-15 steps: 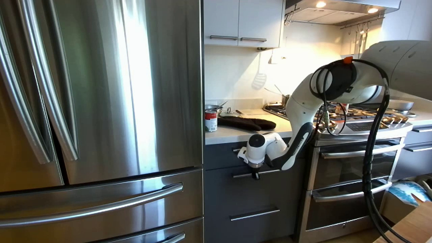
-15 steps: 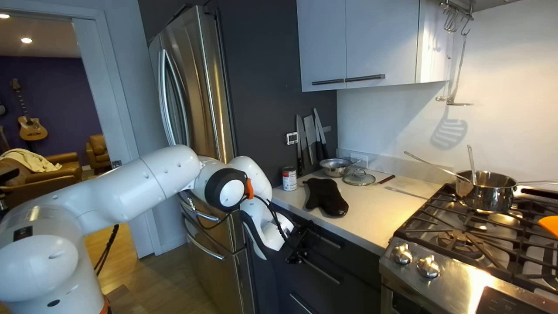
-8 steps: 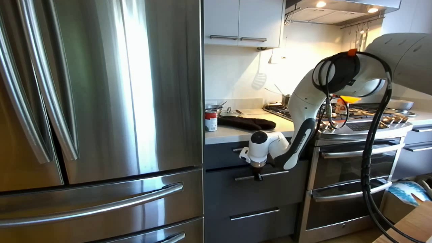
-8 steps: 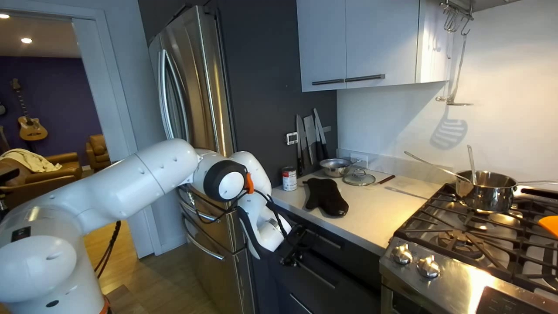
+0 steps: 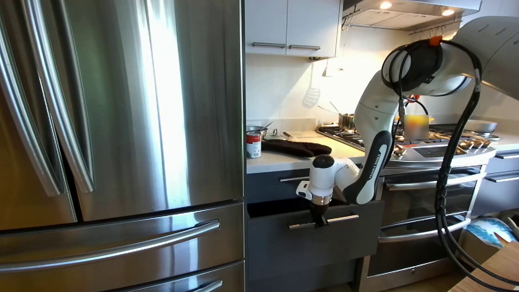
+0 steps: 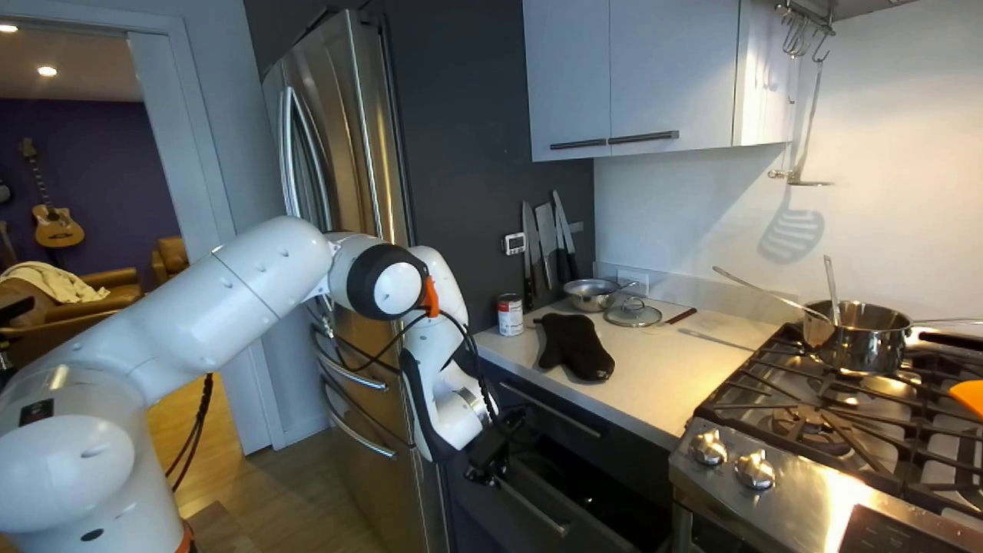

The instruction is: Open the second left drawer from the top fully

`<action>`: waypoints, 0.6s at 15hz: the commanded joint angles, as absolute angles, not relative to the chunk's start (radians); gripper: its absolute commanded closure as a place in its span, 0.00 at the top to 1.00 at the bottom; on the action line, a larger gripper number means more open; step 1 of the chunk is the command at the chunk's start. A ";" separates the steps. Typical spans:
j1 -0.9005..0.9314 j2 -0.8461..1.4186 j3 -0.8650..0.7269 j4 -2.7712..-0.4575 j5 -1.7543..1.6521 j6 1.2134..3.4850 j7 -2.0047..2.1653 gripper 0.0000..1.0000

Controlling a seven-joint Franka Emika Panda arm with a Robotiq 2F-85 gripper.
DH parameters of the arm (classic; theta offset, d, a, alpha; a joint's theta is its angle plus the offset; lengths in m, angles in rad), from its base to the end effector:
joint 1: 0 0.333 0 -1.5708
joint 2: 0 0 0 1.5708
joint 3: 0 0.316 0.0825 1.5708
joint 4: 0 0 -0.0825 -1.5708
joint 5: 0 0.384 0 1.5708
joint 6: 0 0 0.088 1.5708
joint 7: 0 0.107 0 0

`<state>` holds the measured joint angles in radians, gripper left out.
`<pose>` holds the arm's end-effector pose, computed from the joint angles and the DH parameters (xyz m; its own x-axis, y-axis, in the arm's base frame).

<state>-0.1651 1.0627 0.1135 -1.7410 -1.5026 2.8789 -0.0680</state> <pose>0.5747 0.0306 -0.0290 0.1919 0.9702 -0.1481 0.9389 -0.1375 0.3156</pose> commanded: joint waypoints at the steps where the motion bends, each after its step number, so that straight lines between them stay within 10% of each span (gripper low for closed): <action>1: -0.202 0.939 0.087 -1.985 -1.508 2.885 0.002 0.51; 9: -0.266 0.771 0.082 -2.242 -1.503 2.943 0.050 1.00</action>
<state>-0.2399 0.8691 0.0799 -2.1460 -1.4965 2.9042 0.0119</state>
